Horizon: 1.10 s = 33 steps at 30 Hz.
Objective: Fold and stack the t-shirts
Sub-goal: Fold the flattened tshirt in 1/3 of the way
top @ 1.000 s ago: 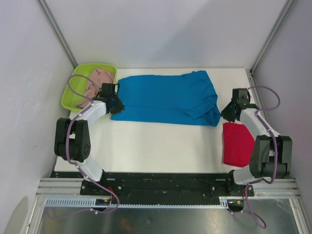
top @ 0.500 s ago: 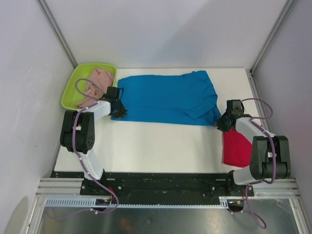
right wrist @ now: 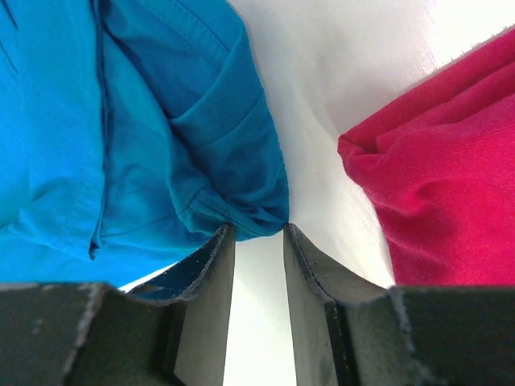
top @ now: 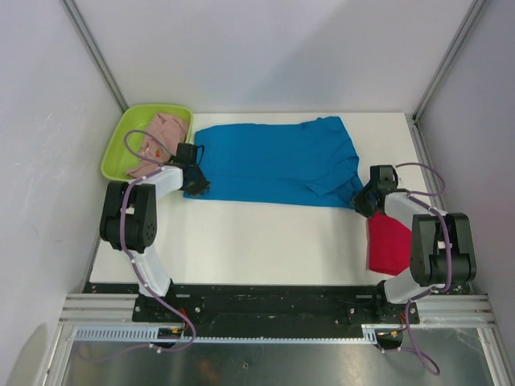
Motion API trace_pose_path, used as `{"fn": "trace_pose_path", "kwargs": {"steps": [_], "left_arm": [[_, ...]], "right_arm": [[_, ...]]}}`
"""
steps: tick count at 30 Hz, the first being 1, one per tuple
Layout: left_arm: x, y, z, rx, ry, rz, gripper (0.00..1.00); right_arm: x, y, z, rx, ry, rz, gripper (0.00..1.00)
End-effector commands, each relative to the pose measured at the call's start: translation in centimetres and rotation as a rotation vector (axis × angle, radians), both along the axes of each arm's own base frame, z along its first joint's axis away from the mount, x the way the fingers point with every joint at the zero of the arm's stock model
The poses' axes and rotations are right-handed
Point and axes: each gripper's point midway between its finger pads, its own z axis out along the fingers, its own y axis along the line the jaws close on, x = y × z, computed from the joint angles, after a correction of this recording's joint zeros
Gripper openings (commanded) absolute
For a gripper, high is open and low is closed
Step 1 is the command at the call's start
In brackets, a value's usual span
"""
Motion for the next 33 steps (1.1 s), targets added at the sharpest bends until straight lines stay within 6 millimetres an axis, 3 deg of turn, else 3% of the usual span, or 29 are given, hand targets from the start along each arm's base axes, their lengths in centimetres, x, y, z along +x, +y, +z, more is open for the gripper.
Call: {"fn": "trace_pose_path", "kwargs": {"steps": [1, 8, 13, 19, 23, 26, 33], "left_arm": [[0.7, 0.9, -0.1, 0.026, -0.01, 0.034, 0.31], [0.9, 1.0, -0.2, 0.027, -0.007, 0.035, 0.31], [0.8, 1.3, -0.5, 0.039, 0.006, 0.045, 0.32], [0.4, 1.9, -1.1, 0.063, 0.028, 0.062, 0.32], [0.3, 2.4, -1.3, 0.076, 0.039, 0.077, 0.32], [0.2, 2.7, -1.4, 0.083, 0.048, 0.084, 0.32], [0.1, 2.9, -1.6, 0.083, 0.058, 0.091, 0.32]], "right_arm": [[1.1, -0.7, -0.1, -0.035, -0.035, -0.03, 0.36], [1.8, -1.2, 0.4, -0.106, -0.046, -0.02, 0.36], [2.3, -1.2, 1.5, -0.164, -0.049, 0.006, 0.14], [3.8, -1.4, 5.4, -0.283, -0.08, 0.063, 0.01], [4.1, -1.9, 7.7, -0.402, -0.059, 0.115, 0.0], [4.0, -2.7, 8.8, -0.471, -0.047, 0.132, 0.05], [4.4, -3.8, 8.1, -0.507, -0.023, 0.157, 0.12]]}}
